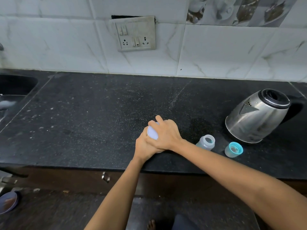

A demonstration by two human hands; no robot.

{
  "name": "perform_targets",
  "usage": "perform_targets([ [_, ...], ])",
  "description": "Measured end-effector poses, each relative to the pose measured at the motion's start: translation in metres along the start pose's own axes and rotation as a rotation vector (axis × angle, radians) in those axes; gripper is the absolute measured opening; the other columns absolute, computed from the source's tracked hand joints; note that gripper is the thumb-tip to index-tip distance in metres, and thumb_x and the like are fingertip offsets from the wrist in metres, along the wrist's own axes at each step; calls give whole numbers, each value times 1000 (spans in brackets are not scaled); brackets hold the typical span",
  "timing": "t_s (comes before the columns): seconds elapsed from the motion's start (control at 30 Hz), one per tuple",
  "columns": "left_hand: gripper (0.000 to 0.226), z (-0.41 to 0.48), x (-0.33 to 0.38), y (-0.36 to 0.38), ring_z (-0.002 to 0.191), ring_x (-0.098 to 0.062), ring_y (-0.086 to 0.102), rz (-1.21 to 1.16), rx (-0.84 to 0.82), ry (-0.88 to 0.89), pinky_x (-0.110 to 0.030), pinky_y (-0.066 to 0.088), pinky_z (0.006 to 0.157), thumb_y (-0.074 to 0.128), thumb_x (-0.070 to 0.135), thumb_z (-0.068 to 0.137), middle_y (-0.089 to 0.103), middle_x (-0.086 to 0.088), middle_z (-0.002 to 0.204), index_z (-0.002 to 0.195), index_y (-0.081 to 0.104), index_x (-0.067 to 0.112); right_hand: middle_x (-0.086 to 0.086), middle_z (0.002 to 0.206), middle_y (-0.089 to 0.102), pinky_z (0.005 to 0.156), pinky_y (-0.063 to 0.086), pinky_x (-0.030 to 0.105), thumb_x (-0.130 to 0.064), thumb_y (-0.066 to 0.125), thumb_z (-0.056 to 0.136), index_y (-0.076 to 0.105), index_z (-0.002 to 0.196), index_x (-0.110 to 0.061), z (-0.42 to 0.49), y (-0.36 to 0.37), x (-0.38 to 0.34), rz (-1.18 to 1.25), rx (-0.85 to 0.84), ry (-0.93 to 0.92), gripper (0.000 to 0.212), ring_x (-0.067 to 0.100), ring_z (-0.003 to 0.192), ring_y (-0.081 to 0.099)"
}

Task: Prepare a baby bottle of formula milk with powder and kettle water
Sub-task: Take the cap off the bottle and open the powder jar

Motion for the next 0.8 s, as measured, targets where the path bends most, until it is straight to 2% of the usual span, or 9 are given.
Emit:
perform_targets([
  [0.13,71,6,-3,-4,93,0,62,22,-110,-13,-15,49,72,90,28,47,66,18,97,105,52,43,3,79,47,57,29,30,-49,49,74,64,92,-18,7,-11,3,39,-134,-406,39,20,54,38],
  [0.27,59,5,2,-2,93,7,61,37,-128,38,-8,47,68,86,28,52,63,23,97,104,61,37,-4,82,55,72,37,35,-36,50,71,62,82,-17,14,-26,-15,97,-355,-814,25,15,75,44],
  [0.33,57,4,3,1,94,6,62,61,-150,31,-8,47,65,79,40,52,64,23,95,106,63,35,-12,62,43,75,38,36,-24,49,71,51,57,-17,11,-41,-26,320,-342,-777,16,6,72,35],
  [0.4,59,5,2,0,96,2,62,29,-139,24,-14,51,71,79,41,48,66,19,97,104,60,38,-10,60,41,71,39,35,-25,54,76,47,56,-18,14,-50,-19,381,-189,-551,23,8,68,35],
  [0.47,71,5,-1,0,101,0,60,-21,-134,28,-23,52,80,83,37,48,64,16,108,113,54,40,0,86,55,72,43,39,-57,46,81,60,89,-17,17,-42,-4,73,-216,-269,43,20,78,44],
  [0.53,77,4,-3,0,103,0,59,-34,-143,22,-24,50,81,84,34,48,64,16,111,117,51,40,9,118,49,72,43,39,-77,38,75,48,126,-17,13,-26,5,-202,-519,-84,79,31,90,52],
  [0.6,77,3,-4,0,100,2,60,-36,-143,4,-22,50,79,86,32,49,64,16,109,116,49,42,10,119,47,68,41,36,-65,52,81,44,131,-18,12,-21,0,-244,-662,-121,69,34,95,57],
  [0.7,77,2,0,-1,99,2,60,-41,-129,-10,-15,49,76,89,32,52,62,18,107,117,47,40,4,124,45,79,48,42,-36,64,78,44,133,-26,17,-32,-4,-163,-690,-412,60,30,100,51],
  [0.8,77,3,3,-1,101,0,59,-13,-140,26,-21,50,81,88,32,51,61,18,109,115,46,44,-6,125,38,86,47,34,-12,71,68,47,123,-28,27,-57,4,150,-713,-442,62,19,109,41],
])
Point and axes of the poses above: each hand's wrist, its own z-axis towards the middle knuckle, its own y-axis out of the palm, x = y × z, the point moved 5 cm from there along z, towards the middle knuckle
